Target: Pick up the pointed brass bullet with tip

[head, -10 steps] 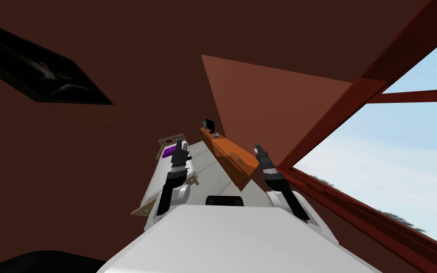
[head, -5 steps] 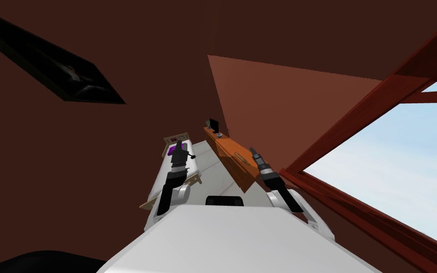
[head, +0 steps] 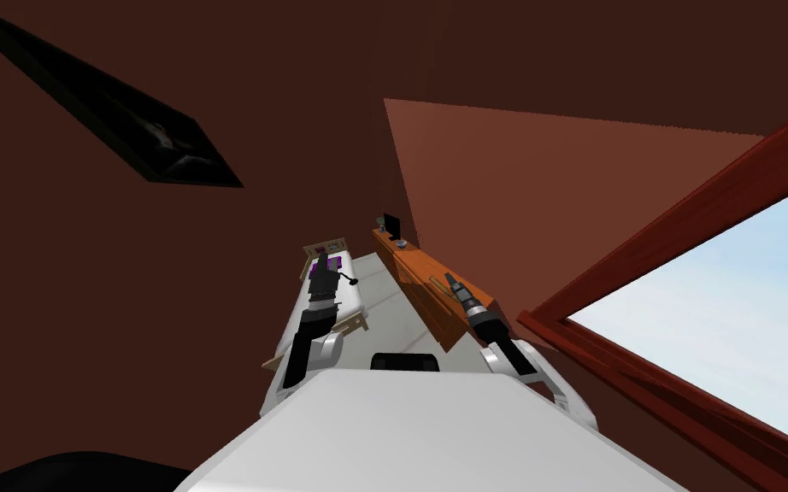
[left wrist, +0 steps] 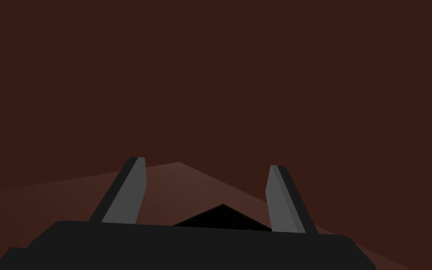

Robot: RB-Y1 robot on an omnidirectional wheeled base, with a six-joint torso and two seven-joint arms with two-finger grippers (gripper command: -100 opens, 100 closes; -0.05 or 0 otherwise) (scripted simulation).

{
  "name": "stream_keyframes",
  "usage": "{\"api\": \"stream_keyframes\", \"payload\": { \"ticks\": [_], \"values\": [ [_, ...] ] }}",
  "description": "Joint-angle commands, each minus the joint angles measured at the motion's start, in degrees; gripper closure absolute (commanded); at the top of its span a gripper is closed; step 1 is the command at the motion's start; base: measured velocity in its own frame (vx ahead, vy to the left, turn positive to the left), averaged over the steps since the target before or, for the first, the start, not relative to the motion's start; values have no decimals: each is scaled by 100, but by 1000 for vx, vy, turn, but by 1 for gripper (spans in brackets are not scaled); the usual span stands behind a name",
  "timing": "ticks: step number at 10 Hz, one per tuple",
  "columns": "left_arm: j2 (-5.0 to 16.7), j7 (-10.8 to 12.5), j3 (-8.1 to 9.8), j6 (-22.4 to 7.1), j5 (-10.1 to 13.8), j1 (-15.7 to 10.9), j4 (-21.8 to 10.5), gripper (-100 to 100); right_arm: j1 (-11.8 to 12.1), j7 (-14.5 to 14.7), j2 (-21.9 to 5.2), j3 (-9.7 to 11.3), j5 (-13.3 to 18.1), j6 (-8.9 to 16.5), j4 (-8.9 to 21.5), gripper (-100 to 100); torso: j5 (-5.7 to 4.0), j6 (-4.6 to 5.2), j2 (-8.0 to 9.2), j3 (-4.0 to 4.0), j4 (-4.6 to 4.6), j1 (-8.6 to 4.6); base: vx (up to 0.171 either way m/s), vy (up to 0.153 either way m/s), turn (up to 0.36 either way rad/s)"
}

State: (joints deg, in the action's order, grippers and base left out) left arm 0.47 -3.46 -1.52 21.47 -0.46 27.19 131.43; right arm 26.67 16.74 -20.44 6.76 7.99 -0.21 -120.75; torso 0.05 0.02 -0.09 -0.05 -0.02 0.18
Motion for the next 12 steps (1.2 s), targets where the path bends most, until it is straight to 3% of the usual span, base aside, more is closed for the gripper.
{"api": "stream_keyframes", "payload": {
  "ticks": [1,2,3,4,5,6,9,10,11,12],
  "values": [
    [0,0,0,0,0,0,0,0,-33,254,-165,95,1,286,152,-100,0,0,0,0,0,0,41,57,126],
    [0,0,0,0,0,0,0,0,-33,254,-165,95,1,403,152,-100,0,-2,-3,-2,-1,1,38,42,65],
    [0,0,0,0,0,0,0,0,-60,483,-292,187,-5,596,322,-100,-1,0,-2,-2,-1,-4,46,55,150],
    [0,0,0,0,0,0,0,0,-60,483,-292,187,-5,695,322,-100,-1,-2,-5,-3,-1,0,40,41,67],
    [0,0,0,0,0,0,0,0,-84,717,-410,285,-17,911,499,-100,-1,1,-2,-2,-1,-5,63,45,122],
    [0,0,0,0,0,0,0,0,-84,717,-410,285,-17,990,499,-100,-1,-1,-9,-5,-2,-5,57,33,71],
    [0,0,0,0,0,0,0,0,-127,1185,-623,486,-59,1484,869,-100,-2,1,-8,-5,-3,-9,61,33,125],
    [0,0,0,0,0,0,0,0,-127,1192,-623,486,-59,1581,869,-100,-2,0,-8,-5,-2,-7,57,25,59],
    [0,0,0,0,0,0,0,0,-145,1431,-719,588,-87,1762,1055,-100,-2,1,-8,-5,-2,-10,80,10,163],
    [0,0,0,0,0,0,0,0,-145,1431,-719,588,-87,1875,1060,-100,-3,-1,-15,-8,-3,-15,67,-4,62]
  ]
}}
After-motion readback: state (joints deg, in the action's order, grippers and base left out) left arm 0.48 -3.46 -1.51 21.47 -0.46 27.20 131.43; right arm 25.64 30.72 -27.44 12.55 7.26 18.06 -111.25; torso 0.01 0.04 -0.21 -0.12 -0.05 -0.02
